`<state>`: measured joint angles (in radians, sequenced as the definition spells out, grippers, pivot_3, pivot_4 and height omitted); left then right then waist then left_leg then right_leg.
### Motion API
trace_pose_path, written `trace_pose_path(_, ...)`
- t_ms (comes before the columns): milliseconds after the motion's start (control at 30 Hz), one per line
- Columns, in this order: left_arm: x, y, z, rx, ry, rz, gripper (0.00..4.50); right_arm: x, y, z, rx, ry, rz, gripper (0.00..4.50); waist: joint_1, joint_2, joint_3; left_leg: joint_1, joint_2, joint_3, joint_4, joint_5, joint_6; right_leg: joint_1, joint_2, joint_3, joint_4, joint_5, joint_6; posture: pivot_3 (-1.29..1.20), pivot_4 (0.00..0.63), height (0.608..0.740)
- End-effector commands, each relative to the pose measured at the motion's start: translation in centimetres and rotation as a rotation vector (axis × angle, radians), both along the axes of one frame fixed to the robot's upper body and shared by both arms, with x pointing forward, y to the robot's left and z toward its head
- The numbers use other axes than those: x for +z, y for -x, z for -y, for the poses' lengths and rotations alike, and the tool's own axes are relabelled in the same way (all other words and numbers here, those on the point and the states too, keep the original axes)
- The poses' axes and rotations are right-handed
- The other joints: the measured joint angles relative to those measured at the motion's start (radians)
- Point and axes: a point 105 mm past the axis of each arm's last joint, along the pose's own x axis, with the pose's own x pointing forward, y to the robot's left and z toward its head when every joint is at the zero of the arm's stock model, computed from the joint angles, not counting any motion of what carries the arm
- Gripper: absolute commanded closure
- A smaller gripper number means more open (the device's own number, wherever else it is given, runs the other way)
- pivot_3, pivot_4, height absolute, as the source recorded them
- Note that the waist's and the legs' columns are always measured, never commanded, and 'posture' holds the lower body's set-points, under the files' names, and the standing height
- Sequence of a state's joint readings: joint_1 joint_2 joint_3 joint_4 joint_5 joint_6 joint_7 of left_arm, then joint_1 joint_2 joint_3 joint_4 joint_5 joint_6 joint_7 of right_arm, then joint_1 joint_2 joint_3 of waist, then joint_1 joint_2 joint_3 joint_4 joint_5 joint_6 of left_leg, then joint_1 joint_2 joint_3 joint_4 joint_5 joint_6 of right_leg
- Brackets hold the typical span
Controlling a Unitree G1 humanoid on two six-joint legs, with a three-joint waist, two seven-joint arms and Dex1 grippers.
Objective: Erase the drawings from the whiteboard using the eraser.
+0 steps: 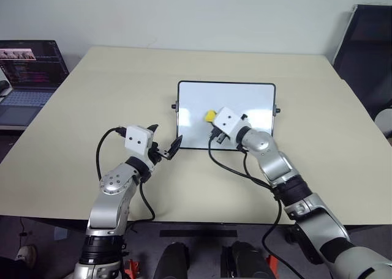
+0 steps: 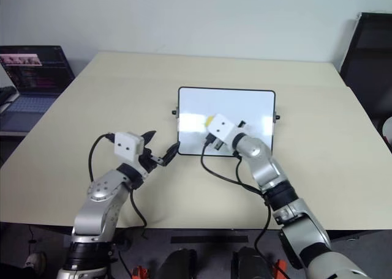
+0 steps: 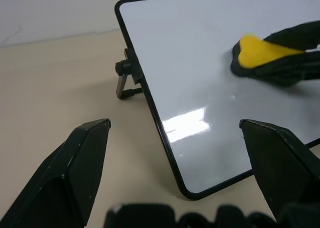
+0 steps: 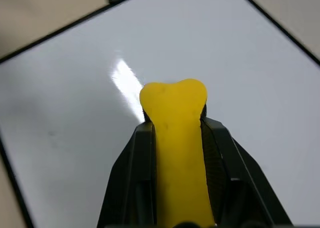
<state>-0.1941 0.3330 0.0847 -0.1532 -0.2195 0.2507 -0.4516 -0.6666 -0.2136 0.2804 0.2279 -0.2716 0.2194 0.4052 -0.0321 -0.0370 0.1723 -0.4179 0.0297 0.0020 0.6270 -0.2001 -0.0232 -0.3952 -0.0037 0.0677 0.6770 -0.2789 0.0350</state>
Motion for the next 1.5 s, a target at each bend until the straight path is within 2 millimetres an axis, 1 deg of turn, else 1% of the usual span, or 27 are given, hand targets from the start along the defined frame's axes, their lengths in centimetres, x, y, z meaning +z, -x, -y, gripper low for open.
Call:
trace_pose_path(33,1.9,0.1,0.6,-0.046,0.001,0.066,0.00,2.5,1.1,1.8,-0.038,-0.116,0.032,3.58,0.000,0.000,0.000,0.000,0.000,0.000,0.000,0.000,-0.001,-0.001,0.000,0.000,0.000,0.000,0.000,0.00,0.150,0.740)
trace_pose_path(100,2.1,0.3,1.1,-0.081,0.015,0.066,0.00,2.8,1.7,3.7,-0.093,-0.160,0.011,3.58,0.000,0.000,0.000,-0.001,0.000,0.000,-0.001,0.000,-0.001,-0.002,0.001,0.000,0.001,0.000,-0.001,0.00,0.150,0.740)
trace_pose_path(200,2.4,1.0,3.2,-0.220,0.041,0.055,0.00,2.7,3.2,7.9,-0.237,-0.193,-0.028,3.58,0.002,0.000,0.000,-0.001,0.000,0.000,0.000,-0.001,-0.001,-0.002,0.000,0.000,0.001,-0.001,0.000,0.00,0.150,0.740)
trace_pose_path(267,2.6,1.4,4.5,-0.302,0.051,0.052,0.00,2.6,4.4,9.8,-0.298,-0.179,-0.033,3.58,0.004,0.000,0.000,-0.001,-0.001,0.000,0.000,0.000,-0.001,-0.001,0.000,-0.001,0.000,-0.001,0.001,0.00,0.150,0.740)
trace_pose_path(333,2.7,1.5,5.6,-0.373,0.052,0.051,0.00,2.7,5.3,11.2,-0.348,-0.161,-0.032,3.58,0.002,0.000,0.001,-0.001,0.000,0.000,0.000,0.000,-0.001,-0.001,0.000,-0.001,0.000,-0.002,0.002,0.00,0.150,0.740)
trace_pose_path(433,3.1,1.9,7.6,-0.507,0.064,0.045,0.00,2.9,6.1,13.3,-0.441,-0.154,-0.038,3.58,-0.002,0.001,0.001,0.000,0.000,0.001,0.000,0.000,-0.001,-0.001,0.001,0.001,0.000,-0.004,0.004,0.00,0.150,0.740)
trace_pose_path(500,3.3,2.4,8.8,-0.604,0.069,0.035,0.00,3.0,6.4,14.5,-0.509,-0.171,-0.057,3.58,-0.004,0.001,0.001,0.001,0.000,0.002,0.001,0.000,-0.001,-0.001,0.003,0.002,0.001,-0.004,0.004,0.00,0.150,0.740)
trace_pose_path(600,3.2,3.0,10.2,-0.740,0.054,0.016,0.00,2.4,6.6,16.5,-0.616,-0.220,-0.118,3.58,-0.005,0.001,0.001,0.001,0.000,0.002,0.001,0.000,-0.001,-0.001,0.003,0.002,0.001,-0.004,0.003,0.00,0.150,0.740)
trace_pose_path(700,3.0,3.5,11.1,-0.853,0.025,-0.002,0.00,2.0,6.8,18.0,-0.692,-0.254,-0.154,3.58,-0.004,0.001,0.001,0.001,-0.001,0.002,0.000,0.000,-0.001,-0.001,0.003,0.002,0.000,-0.005,0.003,0.00,0.150,0.740)
trace_pose_path(867,2.9,3.8,11.9,-0.965,0.001,-0.002,0.00,1.3,7.0,19.4,-0.767,-0.321,-0.218,3.58,-0.004,0.001,0.001,0.000,-0.001,0.002,0.000,0.000,-0.001,-0.002,0.003,0.001,0.000,-0.005,0.003,0.00,0.150,0.740)
trace_pose_path(933,2.5,3.7,12.0,-0.995,-0.026,0.013,0.00,0.3,7.1,20.0,-0.806,-0.392,-0.290,3.58,-0.004,0.001,0.001,0.000,-0.001,0.002,0.000,0.000,-0.001,-0.001,0.003,0.002,0.000,-0.005,0.003,0.00,0.150,0.740)
trace_pose_path(1000,1.9,3.5,12.1,-1.002,-0.058,0.019,0.00,-0.5,7.1,20.2,-0.824,-0.460,-0.365,3.58,-0.004,0.001,0.001,0.000,-0.001,0.002,0.000,0.000,-0.001,-0.001,0.003,0.002,0.000,-0.005,0.003,0.00,0.150,0.740)
trace_pose_path(1067,1.6,3.3,12.0,-0.999,-0.068,0.022,0.00,-0.8,7.1,20.3,-0.823,-0.494,-0.407,3.58,-0.004,0.001,0.001,0.000,-0.001,0.002,0.000,0.000,-0.001,-0.001,0.003,0.002,0.000,-0.005,0.003,0.00,0.150,0.740)
trace_pose_path(1200,1.5,3.3,11.9,-1.001,-0.069,0.027,0.00,-1.2,7.0,20.7,-0.818,-0.525,-0.445,3.58,-0.004,0.001,0.002,-0.002,-0.001,0.002,0.000,0.000,0.000,-0.003,0.003,0.002,0.000,-0.005,0.003,0.00,0.150,0.740)
trace_pose_path(1333,1.5,3.4,11.9,-1.000,-0.076,0.031,0.00,-1.6,6.7,20.6,-0.801,-0.534,-0.464,3.58,-0.004,0.001,0.002,-0.002,-0.001,0.002,0.000,0.000,0.000,-0.004,0.003,0.002,0.000,-0.005,0.003,0.00,0.150,0.740)
trace_pose_path(1500,1.5,3.4,11.7,-0.994,-0.084,0.031,0.00,-2.4,6.5,19.8,-0.752,-0.546,-0.493,3.58,-0.004,0.001,0.002,-0.004,-0.001,0.002,0.000,0.000,0.000,-0.006,0.003,0.002,0.001,-0.005,0.003,0.00,0.150,0.740)
